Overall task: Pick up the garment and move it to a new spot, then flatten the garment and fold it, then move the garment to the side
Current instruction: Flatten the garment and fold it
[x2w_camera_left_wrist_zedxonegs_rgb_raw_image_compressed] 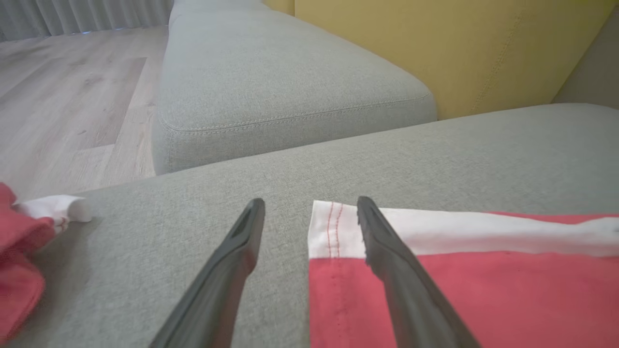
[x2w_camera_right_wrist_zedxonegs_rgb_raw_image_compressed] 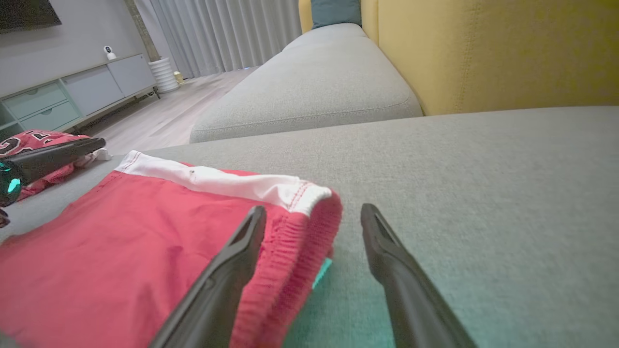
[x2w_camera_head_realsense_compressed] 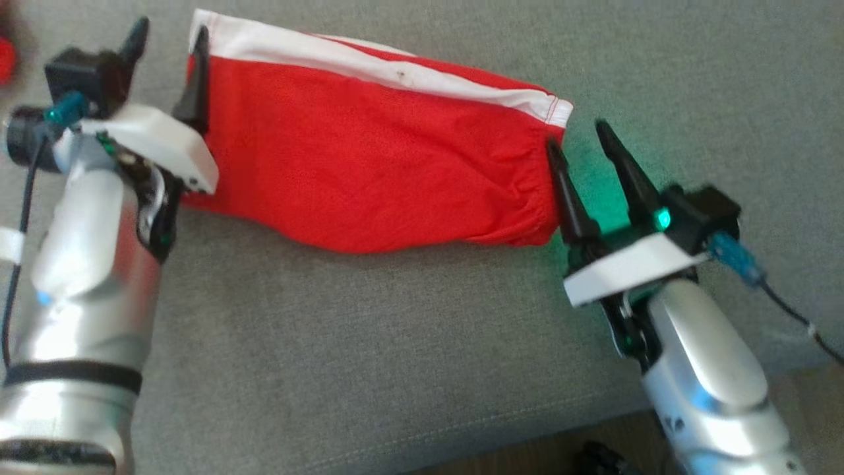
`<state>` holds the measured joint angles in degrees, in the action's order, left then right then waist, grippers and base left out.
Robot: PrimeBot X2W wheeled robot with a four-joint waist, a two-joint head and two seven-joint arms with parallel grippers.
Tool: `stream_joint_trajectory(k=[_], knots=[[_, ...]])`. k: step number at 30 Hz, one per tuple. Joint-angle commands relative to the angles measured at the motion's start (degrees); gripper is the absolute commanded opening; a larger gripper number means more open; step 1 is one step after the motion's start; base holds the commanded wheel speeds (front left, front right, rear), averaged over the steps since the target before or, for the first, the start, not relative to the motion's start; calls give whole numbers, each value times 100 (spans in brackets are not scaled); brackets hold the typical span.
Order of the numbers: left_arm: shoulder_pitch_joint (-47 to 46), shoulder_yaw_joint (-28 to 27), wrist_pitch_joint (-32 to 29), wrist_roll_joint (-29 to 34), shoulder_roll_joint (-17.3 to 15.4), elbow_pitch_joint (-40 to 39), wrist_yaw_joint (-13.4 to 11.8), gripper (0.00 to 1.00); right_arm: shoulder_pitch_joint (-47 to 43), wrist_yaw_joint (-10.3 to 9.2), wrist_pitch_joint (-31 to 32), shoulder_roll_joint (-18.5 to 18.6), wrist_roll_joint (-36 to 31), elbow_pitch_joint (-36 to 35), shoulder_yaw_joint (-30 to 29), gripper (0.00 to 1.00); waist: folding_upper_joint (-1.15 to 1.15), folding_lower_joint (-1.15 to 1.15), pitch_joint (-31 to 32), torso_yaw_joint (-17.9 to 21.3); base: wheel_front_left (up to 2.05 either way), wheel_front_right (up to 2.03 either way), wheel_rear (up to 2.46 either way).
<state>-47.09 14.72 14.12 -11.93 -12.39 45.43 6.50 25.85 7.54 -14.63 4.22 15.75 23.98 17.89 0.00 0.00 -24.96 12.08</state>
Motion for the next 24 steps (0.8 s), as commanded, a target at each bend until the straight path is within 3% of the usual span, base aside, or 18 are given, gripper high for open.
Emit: stream_joint_trajectory(k=[1, 10, 17, 24], knots=[[163, -119, -69, -78, -214, -271, 11, 100, -257, -5, -11, -72, -77, -256, -20, 100, 0, 0, 187, -91, 0, 0, 0], [1117, 68, -1309, -311, -288, -1105, -16, 100, -1064, -5, 396, 49, -501, -1210, -600, 100, 0, 0, 636, -238, 0, 0, 0], [1477, -23, -2369, -535, -377, -1871, -270, 100, -1299, -5, 695, 41, -578, -1977, -714, 100, 0, 0, 590, -133, 0, 0, 0], [1667, -207, -3008, -760, -458, -2179, -521, 100, -1390, -5, 766, 26, -560, -2219, -701, 100, 0, 0, 461, -17, 0, 0, 0]])
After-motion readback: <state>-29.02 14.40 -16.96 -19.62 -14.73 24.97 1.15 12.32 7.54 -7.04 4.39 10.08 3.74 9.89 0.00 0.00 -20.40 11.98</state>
